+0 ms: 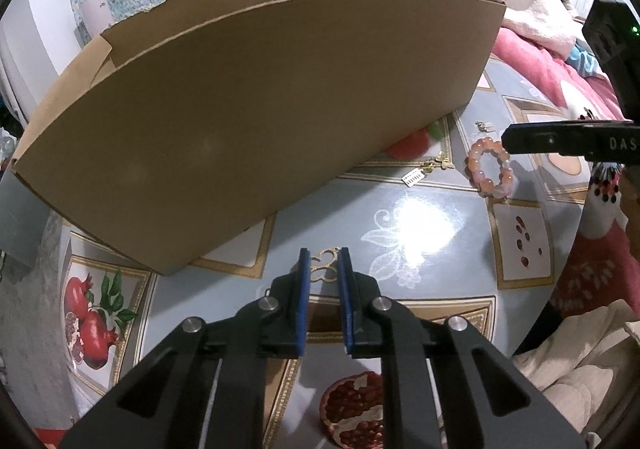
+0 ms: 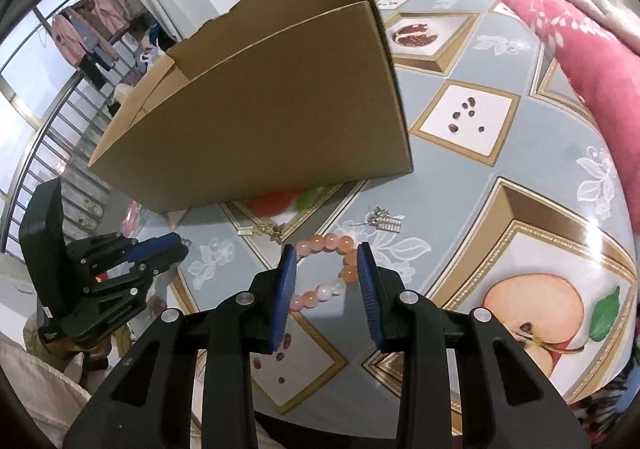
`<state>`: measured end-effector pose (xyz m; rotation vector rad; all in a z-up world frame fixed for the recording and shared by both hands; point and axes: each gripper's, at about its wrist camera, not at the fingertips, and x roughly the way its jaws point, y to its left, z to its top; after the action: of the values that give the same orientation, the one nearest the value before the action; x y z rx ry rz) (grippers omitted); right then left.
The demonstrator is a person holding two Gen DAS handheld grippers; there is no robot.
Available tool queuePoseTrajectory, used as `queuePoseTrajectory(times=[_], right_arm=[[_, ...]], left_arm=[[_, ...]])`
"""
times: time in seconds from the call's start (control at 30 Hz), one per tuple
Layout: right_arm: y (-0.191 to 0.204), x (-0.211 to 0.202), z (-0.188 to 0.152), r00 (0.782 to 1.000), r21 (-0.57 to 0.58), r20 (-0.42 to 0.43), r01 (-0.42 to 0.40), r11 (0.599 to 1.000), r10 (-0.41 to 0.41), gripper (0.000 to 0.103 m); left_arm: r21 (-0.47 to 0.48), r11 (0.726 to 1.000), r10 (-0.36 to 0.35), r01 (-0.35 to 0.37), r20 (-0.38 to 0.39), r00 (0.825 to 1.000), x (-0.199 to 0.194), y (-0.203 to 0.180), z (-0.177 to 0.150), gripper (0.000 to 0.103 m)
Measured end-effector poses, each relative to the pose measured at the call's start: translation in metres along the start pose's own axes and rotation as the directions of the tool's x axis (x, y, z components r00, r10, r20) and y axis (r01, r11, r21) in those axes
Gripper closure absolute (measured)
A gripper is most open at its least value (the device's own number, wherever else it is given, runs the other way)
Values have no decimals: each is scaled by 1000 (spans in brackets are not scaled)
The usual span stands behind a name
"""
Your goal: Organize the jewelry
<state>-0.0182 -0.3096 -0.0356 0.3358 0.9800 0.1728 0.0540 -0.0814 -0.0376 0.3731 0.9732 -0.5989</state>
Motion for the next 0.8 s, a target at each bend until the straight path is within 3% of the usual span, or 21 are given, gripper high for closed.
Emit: queuePoseTrajectory(times=[0.2, 0.6, 0.8], right_arm=[[-9, -6, 0, 1000, 6, 12, 11, 1000, -11, 71], [-15, -5, 7, 993, -20, 33, 115, 993, -114, 71], [2, 8, 11, 979, -111, 53, 199, 974, -194, 75]], left_arm=[[1, 1000, 4, -4, 19, 1000, -10, 1, -1, 91], [-16, 1000, -18, 19, 46, 999, -16, 3, 0, 90], [-27, 999, -28, 30, 46, 999, -14, 7, -1, 90]])
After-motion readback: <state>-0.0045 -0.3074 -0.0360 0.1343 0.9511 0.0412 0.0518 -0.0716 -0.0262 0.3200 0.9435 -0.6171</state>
